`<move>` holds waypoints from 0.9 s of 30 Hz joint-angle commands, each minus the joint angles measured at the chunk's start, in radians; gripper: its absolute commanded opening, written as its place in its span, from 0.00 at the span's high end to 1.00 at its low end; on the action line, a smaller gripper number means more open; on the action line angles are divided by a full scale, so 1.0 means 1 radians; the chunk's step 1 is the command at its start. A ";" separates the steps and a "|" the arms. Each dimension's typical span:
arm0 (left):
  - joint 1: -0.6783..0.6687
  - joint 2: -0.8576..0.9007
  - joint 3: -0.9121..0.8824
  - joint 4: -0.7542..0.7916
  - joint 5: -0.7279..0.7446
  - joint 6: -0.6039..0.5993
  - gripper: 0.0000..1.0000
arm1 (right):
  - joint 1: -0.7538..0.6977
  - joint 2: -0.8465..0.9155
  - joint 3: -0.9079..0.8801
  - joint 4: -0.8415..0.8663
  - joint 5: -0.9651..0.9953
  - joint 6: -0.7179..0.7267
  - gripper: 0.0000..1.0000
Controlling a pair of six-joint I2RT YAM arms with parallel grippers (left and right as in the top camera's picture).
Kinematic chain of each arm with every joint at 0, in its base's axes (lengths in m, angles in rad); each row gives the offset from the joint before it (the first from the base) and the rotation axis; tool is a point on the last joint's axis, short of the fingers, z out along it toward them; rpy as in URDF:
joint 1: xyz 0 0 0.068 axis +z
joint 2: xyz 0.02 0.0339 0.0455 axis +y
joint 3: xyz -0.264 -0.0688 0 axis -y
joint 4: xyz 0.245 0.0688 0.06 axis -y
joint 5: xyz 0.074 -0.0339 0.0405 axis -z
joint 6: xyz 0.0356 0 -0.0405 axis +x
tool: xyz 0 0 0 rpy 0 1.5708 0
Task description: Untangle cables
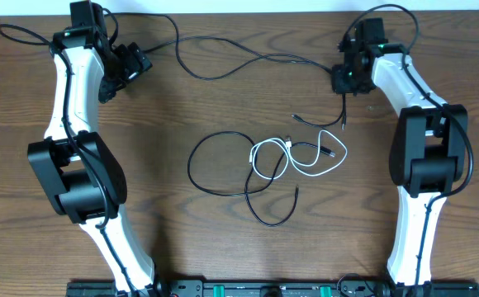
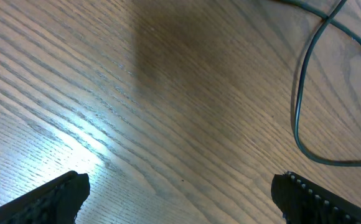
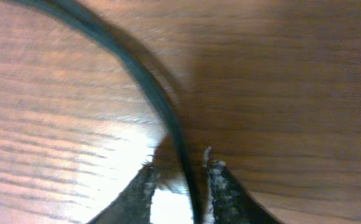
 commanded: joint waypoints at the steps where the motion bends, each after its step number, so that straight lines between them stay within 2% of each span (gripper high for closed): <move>1: 0.005 0.008 0.002 -0.005 -0.019 0.013 0.01 | 0.044 0.095 -0.026 -0.032 0.068 -0.052 0.87; 4: 0.005 0.008 0.002 -0.005 -0.019 0.013 0.01 | 0.055 0.103 -0.026 -0.038 0.105 -0.048 0.99; 12: 0.005 0.008 0.002 -0.005 -0.019 0.013 0.01 | 0.045 0.097 0.077 -0.156 0.040 0.038 0.99; 19: 0.005 0.008 0.002 -0.006 -0.019 0.013 0.01 | 0.010 0.097 0.308 -0.387 -0.310 0.161 0.99; 27: 0.005 0.008 0.002 -0.010 -0.019 0.013 0.01 | -0.071 0.097 0.339 -0.299 -0.689 0.309 0.99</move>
